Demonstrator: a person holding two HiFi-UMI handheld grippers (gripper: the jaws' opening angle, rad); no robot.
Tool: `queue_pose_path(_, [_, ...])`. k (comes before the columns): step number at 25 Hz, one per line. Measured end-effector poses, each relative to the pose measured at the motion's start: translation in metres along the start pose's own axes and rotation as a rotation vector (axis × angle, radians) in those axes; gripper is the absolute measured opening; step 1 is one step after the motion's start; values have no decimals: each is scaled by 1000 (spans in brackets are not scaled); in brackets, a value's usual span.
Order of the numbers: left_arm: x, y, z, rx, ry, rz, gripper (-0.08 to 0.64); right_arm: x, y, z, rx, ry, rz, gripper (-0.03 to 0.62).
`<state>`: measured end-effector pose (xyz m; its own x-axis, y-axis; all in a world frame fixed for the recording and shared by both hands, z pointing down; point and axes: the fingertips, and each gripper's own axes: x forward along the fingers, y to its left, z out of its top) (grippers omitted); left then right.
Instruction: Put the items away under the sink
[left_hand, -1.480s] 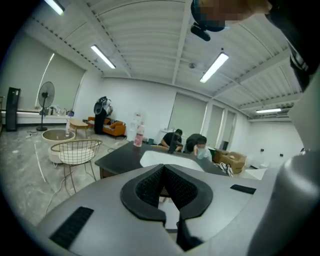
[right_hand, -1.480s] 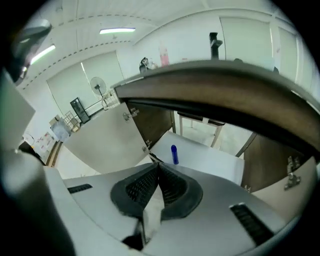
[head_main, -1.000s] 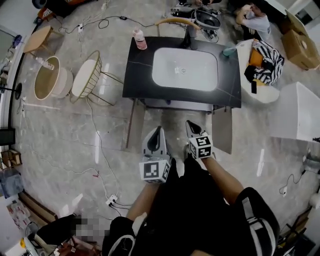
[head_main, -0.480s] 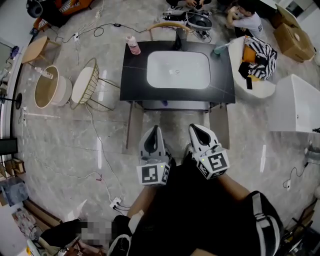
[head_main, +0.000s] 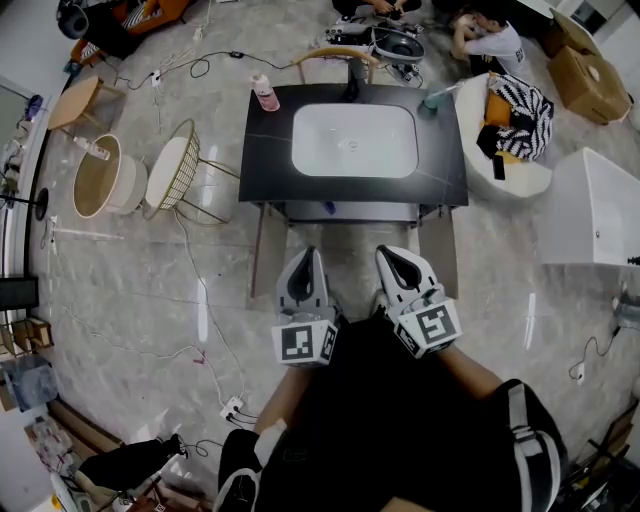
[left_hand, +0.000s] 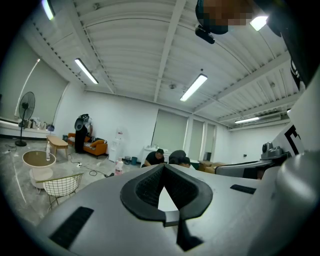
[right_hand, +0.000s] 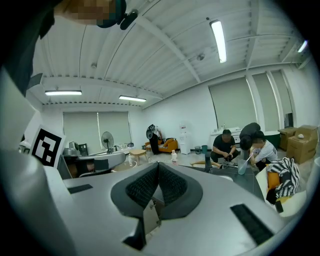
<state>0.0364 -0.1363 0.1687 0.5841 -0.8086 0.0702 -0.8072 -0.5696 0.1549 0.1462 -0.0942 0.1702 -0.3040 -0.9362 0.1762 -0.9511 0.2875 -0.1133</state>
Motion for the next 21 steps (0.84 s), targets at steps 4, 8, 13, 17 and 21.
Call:
queue_pose_path(4, [-3, -3, 4, 4, -10, 3, 15, -1, -2, 2, 15, -14, 10, 11])
queue_pose_path(8, [-8, -1, 3, 10, -9, 6, 15, -1, 5, 1, 16, -18, 26, 11])
queue_pose_path(13, [-14, -5, 2, 9, -12, 4, 15, -7, 5, -5, 22, -16, 19, 11])
queue_pose_path(17, [-19, -7, 1, 13, -15, 4, 15, -10, 9, -8, 31, -13, 17, 11])
queue_pose_path(21, [-25, -11, -1, 12, -8, -2, 15, -15, 15, -7, 20, -16, 21, 11])
